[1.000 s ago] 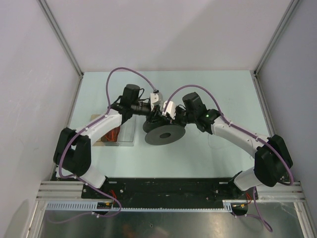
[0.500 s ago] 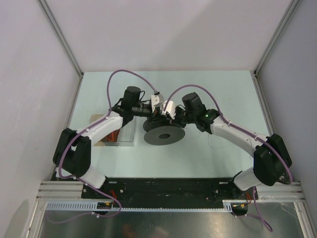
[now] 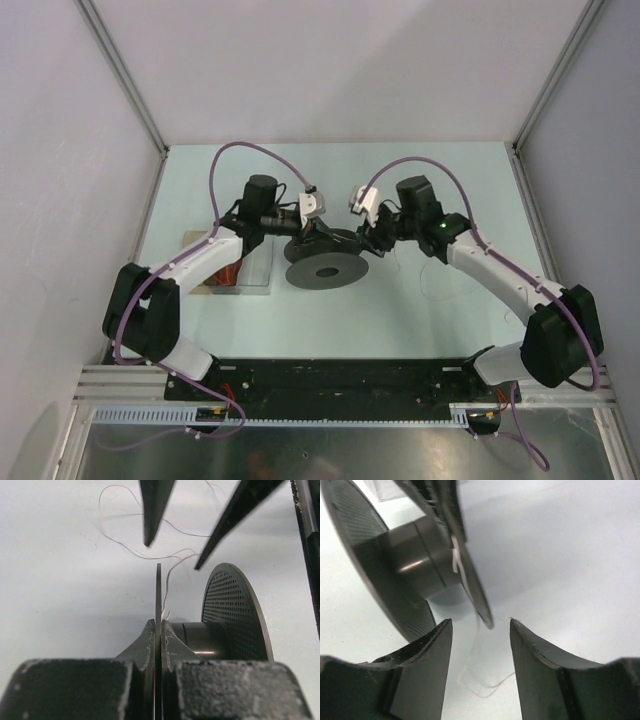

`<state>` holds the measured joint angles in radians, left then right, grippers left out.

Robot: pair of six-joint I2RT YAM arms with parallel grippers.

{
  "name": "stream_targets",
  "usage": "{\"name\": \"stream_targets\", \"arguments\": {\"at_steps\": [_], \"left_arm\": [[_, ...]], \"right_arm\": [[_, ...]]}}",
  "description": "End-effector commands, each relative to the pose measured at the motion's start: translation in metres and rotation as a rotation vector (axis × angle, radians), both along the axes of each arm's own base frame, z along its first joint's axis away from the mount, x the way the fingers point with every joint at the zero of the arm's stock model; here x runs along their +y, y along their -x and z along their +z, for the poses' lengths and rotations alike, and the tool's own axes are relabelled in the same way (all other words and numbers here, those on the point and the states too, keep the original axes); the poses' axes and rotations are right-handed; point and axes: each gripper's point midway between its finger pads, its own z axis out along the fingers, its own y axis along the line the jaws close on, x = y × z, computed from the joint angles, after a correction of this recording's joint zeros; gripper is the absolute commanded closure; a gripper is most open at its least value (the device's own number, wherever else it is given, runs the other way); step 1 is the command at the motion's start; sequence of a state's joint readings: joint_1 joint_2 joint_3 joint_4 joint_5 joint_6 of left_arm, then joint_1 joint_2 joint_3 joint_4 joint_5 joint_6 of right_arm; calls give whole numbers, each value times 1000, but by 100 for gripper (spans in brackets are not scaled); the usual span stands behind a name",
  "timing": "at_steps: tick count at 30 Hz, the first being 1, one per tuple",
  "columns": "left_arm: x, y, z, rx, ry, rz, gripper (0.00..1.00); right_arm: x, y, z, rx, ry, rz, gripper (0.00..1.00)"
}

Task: Wrap the cables

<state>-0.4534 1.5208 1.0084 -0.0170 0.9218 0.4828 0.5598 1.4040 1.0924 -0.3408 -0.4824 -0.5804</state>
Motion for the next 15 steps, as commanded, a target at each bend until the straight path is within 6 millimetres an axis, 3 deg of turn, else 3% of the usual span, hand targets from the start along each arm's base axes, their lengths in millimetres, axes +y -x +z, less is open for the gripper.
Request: {"name": "stream_targets", "arguments": {"at_steps": [1, 6, 15], "left_arm": [[-3, 10, 13, -94, 25, -68, 100], [-5, 11, 14, -113, 31, -93, 100], [-7, 8, 15, -111, 29, -96, 100]], "right_arm": [[-9, 2, 23, 15, -83, -14, 43], [-1, 0, 25, 19, -116, 9, 35], [26, -3, 23, -18, -158, 97, 35]]}}
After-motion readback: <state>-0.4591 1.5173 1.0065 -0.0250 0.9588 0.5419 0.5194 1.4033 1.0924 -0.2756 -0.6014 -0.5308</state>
